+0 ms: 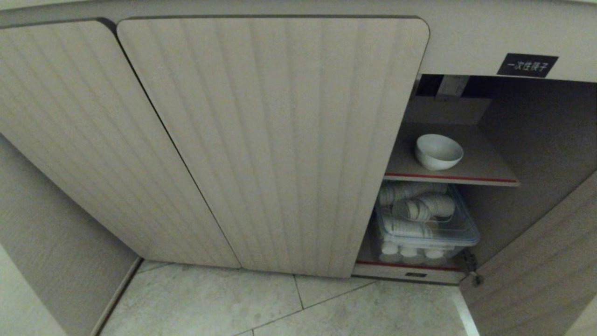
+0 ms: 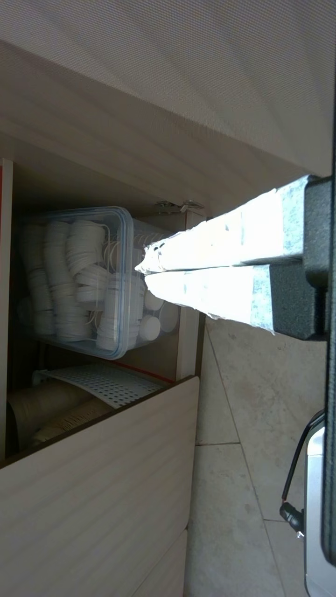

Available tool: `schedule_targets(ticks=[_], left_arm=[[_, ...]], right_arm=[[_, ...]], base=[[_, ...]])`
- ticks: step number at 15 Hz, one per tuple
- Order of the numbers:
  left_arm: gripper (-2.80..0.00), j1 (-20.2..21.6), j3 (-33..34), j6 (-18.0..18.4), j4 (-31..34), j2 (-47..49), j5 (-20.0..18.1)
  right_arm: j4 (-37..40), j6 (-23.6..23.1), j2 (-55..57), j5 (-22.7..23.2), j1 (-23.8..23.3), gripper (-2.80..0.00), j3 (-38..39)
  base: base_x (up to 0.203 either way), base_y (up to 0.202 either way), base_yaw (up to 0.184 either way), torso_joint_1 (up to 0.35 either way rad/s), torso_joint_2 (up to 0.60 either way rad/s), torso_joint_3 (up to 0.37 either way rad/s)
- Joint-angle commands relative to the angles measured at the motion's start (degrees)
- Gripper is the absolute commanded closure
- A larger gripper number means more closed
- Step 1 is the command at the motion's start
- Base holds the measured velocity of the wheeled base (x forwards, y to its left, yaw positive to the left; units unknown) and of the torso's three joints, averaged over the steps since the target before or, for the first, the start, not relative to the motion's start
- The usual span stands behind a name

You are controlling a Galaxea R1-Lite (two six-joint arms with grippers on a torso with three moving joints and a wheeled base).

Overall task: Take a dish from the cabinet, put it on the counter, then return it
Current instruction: Close the cabinet door

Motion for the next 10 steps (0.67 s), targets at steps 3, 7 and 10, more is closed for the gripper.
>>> schedule_targets(ticks=[3, 7, 10], left_arm=[[0.00, 0.01, -0.04, -0.03, -0.03, -0.02, 0.00], [0.00, 0.01, -0.04, -0.03, -0.03, -0.02, 0.00], [0.00, 0.01, -0.02, -0.03, -0.03, -0.02, 0.01]], right_arm=[[-0.10, 0.00, 0.10, 0.00, 0.00, 0.00, 0.00], [-0.10, 0.14, 0.10, 0.00, 0.00, 0.00, 0.00], [-0.10, 0.55, 0.10, -0.10, 0.09, 0.00, 0.00]], base=[[0.000, 0.000, 0.000, 0.000, 0.00, 0.000], [0.000, 0.000, 0.000, 0.000, 0.00, 0.000], [0.000, 0.000, 0.000, 0.000, 0.00, 0.000]])
